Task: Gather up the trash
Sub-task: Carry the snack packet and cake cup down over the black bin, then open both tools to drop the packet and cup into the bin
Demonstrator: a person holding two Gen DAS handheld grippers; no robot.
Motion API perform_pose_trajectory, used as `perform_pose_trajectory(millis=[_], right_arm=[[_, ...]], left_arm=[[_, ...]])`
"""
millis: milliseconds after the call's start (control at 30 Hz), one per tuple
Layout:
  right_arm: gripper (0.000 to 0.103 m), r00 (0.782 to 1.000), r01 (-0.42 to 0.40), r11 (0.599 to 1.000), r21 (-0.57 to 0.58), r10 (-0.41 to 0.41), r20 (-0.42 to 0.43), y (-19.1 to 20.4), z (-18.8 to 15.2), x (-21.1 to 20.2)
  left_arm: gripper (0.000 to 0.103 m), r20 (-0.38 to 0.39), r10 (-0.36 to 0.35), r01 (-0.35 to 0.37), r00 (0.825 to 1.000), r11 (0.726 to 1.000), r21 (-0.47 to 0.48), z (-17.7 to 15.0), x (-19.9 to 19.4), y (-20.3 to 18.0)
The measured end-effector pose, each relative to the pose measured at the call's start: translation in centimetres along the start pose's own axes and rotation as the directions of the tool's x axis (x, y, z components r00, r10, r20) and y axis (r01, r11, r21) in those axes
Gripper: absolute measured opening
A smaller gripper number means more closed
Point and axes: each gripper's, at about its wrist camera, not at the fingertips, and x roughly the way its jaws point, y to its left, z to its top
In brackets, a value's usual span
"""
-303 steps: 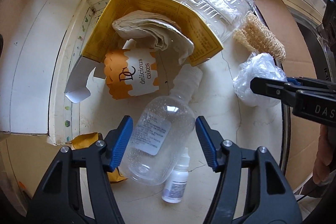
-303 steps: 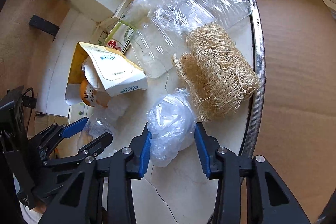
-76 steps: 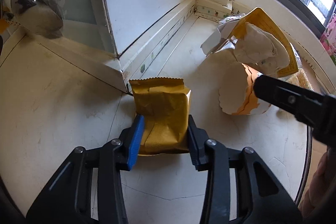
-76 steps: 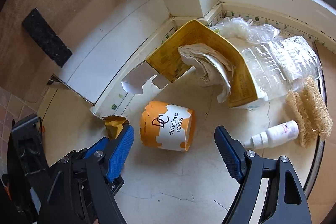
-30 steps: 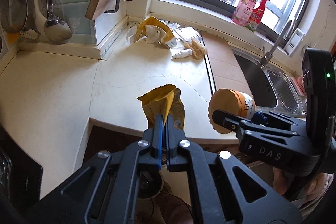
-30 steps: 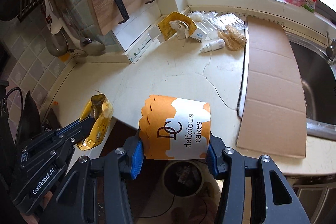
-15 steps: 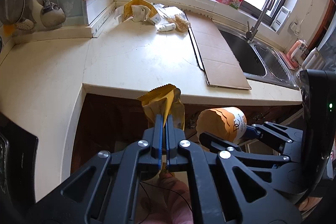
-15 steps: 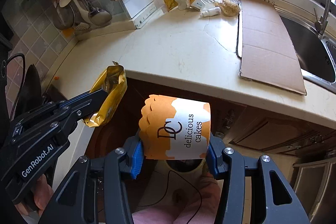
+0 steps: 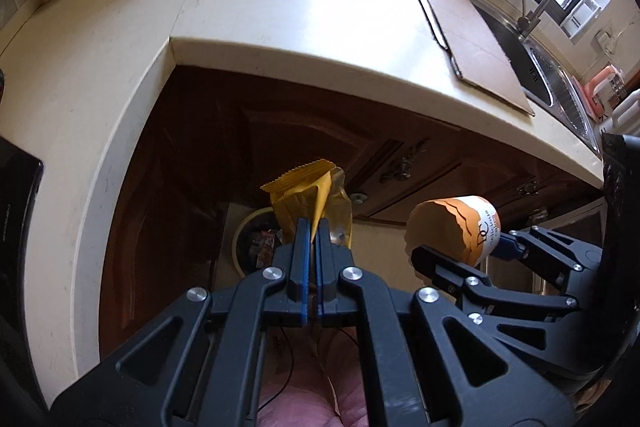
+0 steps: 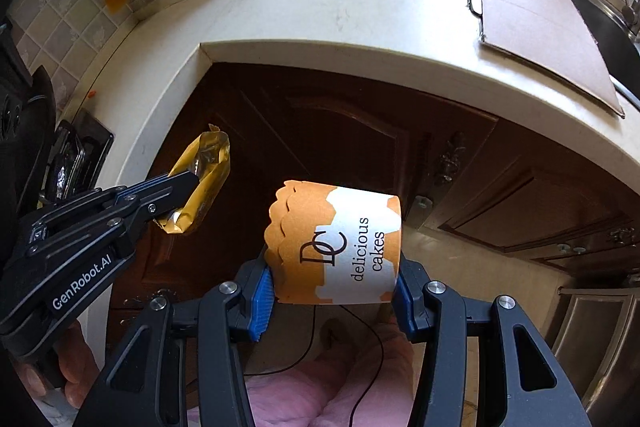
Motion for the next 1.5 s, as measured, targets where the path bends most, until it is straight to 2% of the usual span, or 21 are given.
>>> perform_pose_trajectory(millis=[300,533,800,900,933,967,1000,1033,1067,1133,1167,1500], right_arm=[[0.049,0.995,-0.075,0.997,-0.020,0.074,-0.061,-2.4,-1.2,7.5],[0.049,0.986,-0.070,0.997,-0.039,0.064,-0.152,-3.4,-3.2,16.1],[0.050,0.982,-0.061,0.995,-0.082,0.045,-0.181,-3.1,-3.8,22.5],[0.055,0.981,-0.070,0.995,-0.076,0.055,-0.184,-3.7,-4.1,24.2],[0.065,0.981,-0.070,0.995,-0.073,0.055,-0.188,-4.0,-4.2,24.6],[0.070,0.980,-0.074,0.995,-0.067,0.060,-0.192,-4.2,-4.3,25.1],[0.081,0.979,-0.082,0.995,-0.057,0.070,-0.191,-4.6,-4.3,25.4],[0.086,0.979,-0.089,0.995,-0.048,0.078,-0.186,-5.0,-4.3,25.6],[0.088,0.981,-0.091,0.995,-0.041,0.082,-0.179,-5.2,-4.5,25.8],[0.091,0.981,-0.095,0.995,-0.029,0.089,-0.170,-5.8,-4.7,26.0],[0.091,0.982,-0.095,0.995,-0.022,0.090,-0.168,-6.0,-4.7,26.1],[0.091,0.984,-0.076,0.997,-0.002,0.075,-0.164,-6.9,-5.5,26.1]], left_arm=[[0.000,-0.121,0.025,-0.035,0.992,0.996,-0.085,-3.4,8.2,3.0],[0.000,-0.201,0.003,-0.037,0.980,0.986,-0.164,-6.6,15.3,6.2],[0.000,-0.250,-0.012,-0.019,0.968,0.992,-0.122,-8.0,22.2,6.6],[0.001,-0.270,-0.019,-0.010,0.963,0.994,-0.107,-8.2,24.6,6.2],[0.002,-0.288,-0.001,-0.028,0.958,0.995,-0.098,-8.3,25.4,6.2],[0.007,-0.304,0.018,-0.047,0.953,0.995,-0.091,-8.4,26.1,6.2],[0.011,-0.321,0.036,-0.067,0.947,0.994,-0.086,-8.3,26.8,6.2],[0.020,-0.332,0.043,-0.076,0.942,0.993,-0.088,-8.5,27.4,6.3],[0.034,-0.339,0.046,-0.082,0.940,0.992,-0.092,-8.6,27.8,6.5],[0.052,-0.340,0.057,-0.097,0.939,0.990,-0.101,-8.7,28.2,7.0],[0.055,-0.332,0.056,-0.097,0.941,0.990,-0.107,-8.8,28.3,7.1],[0.055,-0.309,0.047,-0.091,0.950,0.987,-0.130,-9.1,28.5,8.9]])
